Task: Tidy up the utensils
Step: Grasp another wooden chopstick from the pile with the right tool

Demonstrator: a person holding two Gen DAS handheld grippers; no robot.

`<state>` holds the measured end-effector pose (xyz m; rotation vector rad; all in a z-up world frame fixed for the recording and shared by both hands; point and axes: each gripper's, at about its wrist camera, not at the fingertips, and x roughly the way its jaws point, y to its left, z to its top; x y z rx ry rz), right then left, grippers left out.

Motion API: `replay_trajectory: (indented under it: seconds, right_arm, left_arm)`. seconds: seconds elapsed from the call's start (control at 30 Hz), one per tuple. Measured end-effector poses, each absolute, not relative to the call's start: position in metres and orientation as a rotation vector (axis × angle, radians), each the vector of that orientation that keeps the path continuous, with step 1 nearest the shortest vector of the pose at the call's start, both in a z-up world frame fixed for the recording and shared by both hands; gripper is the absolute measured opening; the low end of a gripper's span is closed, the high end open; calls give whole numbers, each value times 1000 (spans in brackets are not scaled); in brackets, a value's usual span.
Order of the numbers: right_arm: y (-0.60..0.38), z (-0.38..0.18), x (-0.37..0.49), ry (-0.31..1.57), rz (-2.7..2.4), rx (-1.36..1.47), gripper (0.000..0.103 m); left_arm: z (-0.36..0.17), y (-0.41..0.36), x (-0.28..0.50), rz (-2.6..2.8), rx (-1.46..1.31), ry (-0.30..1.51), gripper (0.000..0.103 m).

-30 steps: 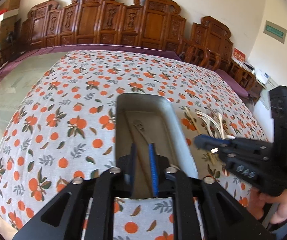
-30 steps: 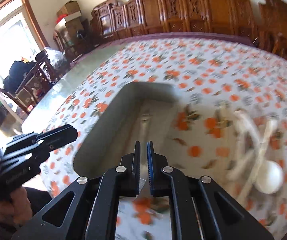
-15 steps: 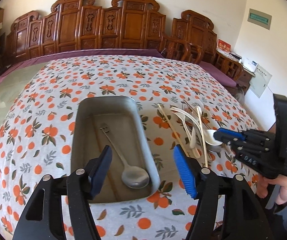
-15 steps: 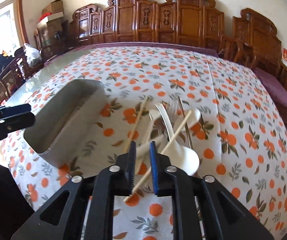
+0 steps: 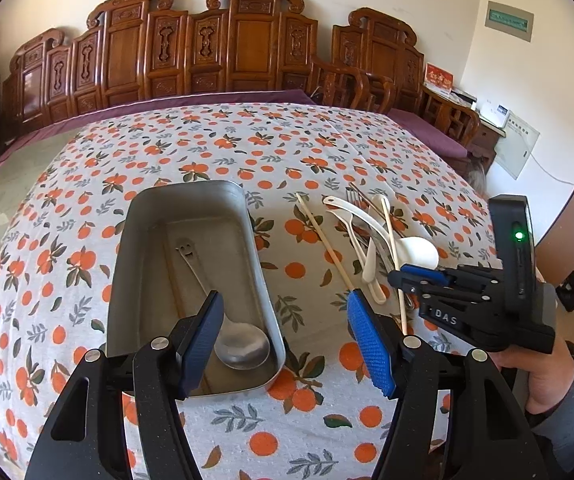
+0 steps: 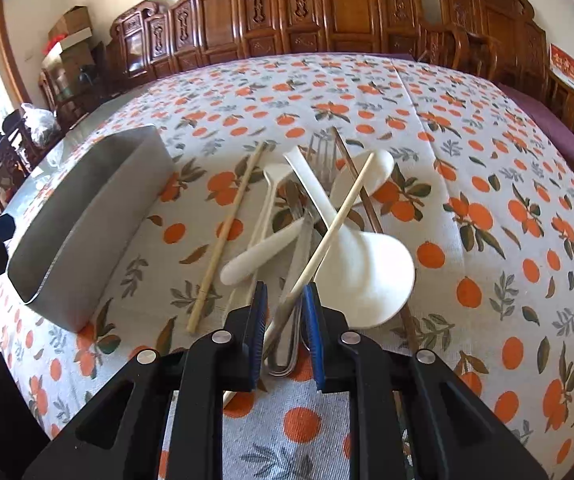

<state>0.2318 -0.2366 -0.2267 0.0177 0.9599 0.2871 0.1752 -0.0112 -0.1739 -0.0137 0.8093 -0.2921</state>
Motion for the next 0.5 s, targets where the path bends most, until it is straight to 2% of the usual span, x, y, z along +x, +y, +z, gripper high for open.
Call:
replay_trajectory:
  seconds: [0.1,0.27,0.5]
  right_arm:
    - [-240,-228,231,968,285,30,21]
    - [-248,-224,226,972,272,46,6]
    - [-264,-214,220,956,263,87,6]
  left_arm:
    - [-174,-13,175,-296,-11,809,61]
    - [-174,-18,172,-301,0,806,61]
    - [-175,-23,171,-303,7,807,61]
